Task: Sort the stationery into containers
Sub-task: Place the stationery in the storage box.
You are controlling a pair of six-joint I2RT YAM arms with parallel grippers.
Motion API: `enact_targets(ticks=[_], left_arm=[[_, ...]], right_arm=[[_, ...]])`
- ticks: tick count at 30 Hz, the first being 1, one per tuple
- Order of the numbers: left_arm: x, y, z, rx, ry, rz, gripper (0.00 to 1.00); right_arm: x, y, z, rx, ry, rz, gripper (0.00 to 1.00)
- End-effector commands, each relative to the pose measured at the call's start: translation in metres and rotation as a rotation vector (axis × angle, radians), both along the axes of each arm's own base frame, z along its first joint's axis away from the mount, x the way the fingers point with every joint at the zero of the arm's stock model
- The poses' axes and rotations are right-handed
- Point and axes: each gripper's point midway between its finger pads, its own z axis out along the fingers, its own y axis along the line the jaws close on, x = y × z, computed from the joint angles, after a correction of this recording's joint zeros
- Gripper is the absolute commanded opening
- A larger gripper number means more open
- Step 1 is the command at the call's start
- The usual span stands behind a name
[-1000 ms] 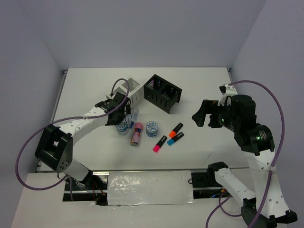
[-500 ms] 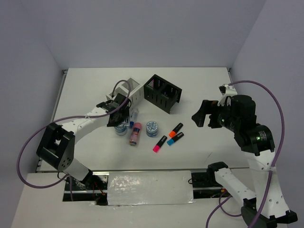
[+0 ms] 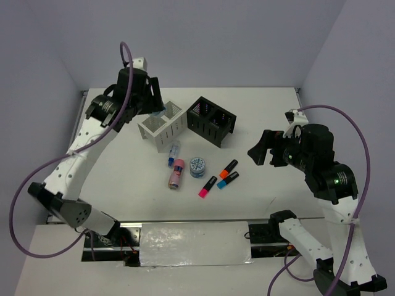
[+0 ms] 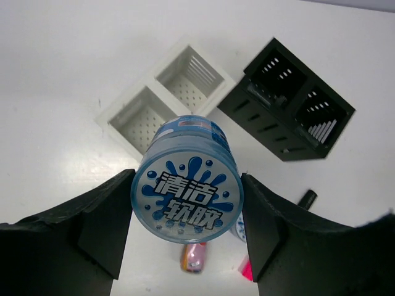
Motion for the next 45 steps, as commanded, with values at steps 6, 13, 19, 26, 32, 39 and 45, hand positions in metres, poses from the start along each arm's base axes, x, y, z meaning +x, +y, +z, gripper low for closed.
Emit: enact_targets(ticks=[6, 13, 19, 26, 32, 39, 45], left_arm=[[0.077, 0.020, -0.036, 0.077, 0.062, 0.061, 0.00], [0.093, 0.023, -0.065, 0.110, 0.101, 0.059, 0.00], [0.087, 0.025, -0.089, 0.105, 0.146, 0.064, 0.00], [0.082, 0.026, -0.116, 0.113, 0.189, 0.067, 0.00], [0.080, 0.026, -0.123, 0.110, 0.207, 0.066, 0.31], [0.083, 0.021, -0.109, 0.094, 0.183, 0.052, 0.99], [0.066, 0.012, -0.059, 0.057, 0.126, -0.006, 0.99]], right_arm=[[0.002, 0.009, 0.015, 0.034, -0.059, 0.046, 1.00], [-0.002, 0.010, 0.006, 0.036, -0.041, 0.051, 1.00], [0.000, 0.011, 0.001, 0.037, -0.027, 0.049, 1.00], [0.005, 0.012, 0.002, 0.034, -0.018, 0.055, 1.00], [0.010, 0.016, 0.000, 0.034, -0.003, 0.069, 1.00], [0.014, 0.018, 0.000, 0.033, 0.004, 0.077, 1.00], [0.018, 0.023, -0.017, 0.037, 0.039, 0.070, 1.00]])
